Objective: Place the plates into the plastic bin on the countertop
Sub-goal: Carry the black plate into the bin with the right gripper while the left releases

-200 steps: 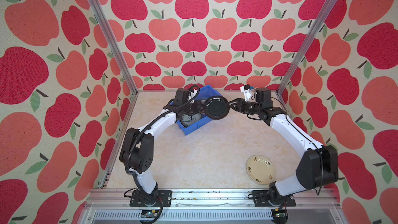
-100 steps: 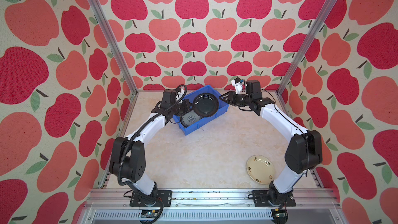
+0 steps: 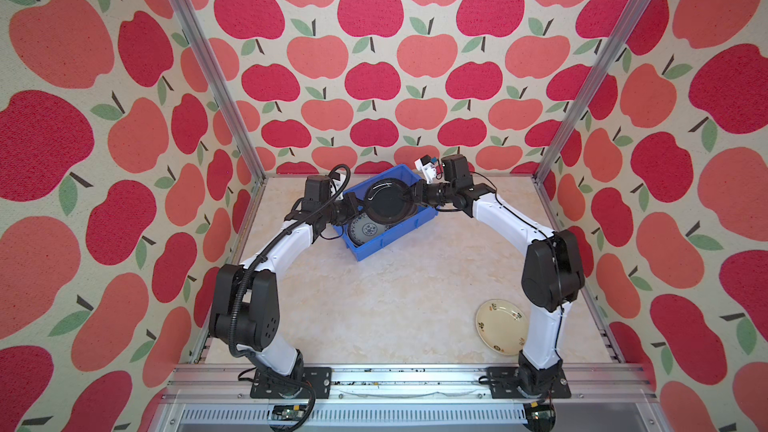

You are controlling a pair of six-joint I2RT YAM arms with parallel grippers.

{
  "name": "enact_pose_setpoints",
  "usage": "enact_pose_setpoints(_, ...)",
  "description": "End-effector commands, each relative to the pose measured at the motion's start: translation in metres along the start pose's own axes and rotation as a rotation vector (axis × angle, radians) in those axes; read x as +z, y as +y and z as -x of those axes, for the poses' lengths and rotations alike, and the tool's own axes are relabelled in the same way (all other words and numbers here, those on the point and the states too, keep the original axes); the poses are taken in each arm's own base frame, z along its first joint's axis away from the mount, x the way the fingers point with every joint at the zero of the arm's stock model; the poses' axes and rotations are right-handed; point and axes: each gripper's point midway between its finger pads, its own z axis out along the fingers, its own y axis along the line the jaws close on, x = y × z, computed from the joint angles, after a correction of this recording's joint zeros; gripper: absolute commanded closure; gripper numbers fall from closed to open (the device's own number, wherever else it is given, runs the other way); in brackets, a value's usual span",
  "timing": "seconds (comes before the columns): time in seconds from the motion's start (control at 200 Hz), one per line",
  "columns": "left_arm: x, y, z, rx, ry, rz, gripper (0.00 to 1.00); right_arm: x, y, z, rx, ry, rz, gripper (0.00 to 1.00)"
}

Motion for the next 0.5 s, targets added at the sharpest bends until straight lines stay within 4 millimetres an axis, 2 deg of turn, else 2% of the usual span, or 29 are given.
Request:
enact_pose_setpoints(0.0, -0.012, 0.001, 0.006, -0.005, -0.027, -0.008, 0.65, 0.013, -0.006, 0.013, 0.010, -0.007, -0.018, 1.00)
enact_pose_setpoints(0.075, -0.021, 0.013, 0.011, -0.026, -0.050, 0.022, 0.37, 0.024, -0.009, 0.020, 0.020, 0.002, -0.001, 1.00)
enact_pose_setpoints(0.155, -0.035, 0.025, 0.018, -0.040, -0.091, 0.056, 0.21, 0.036, -0.014, 0.027, 0.029, 0.006, 0.002, 1.00)
enact_pose_setpoints(0.3, -0.057, 0.044, 0.027, -0.068, -0.154, 0.089, 0.17, 0.064, -0.029, 0.033, 0.051, 0.056, 0.006, 1.00)
enact_pose_setpoints(0.49, -0.072, 0.056, 0.028, -0.071, -0.178, 0.132, 0.17, 0.096, -0.050, 0.020, 0.059, 0.145, -0.025, 1.00)
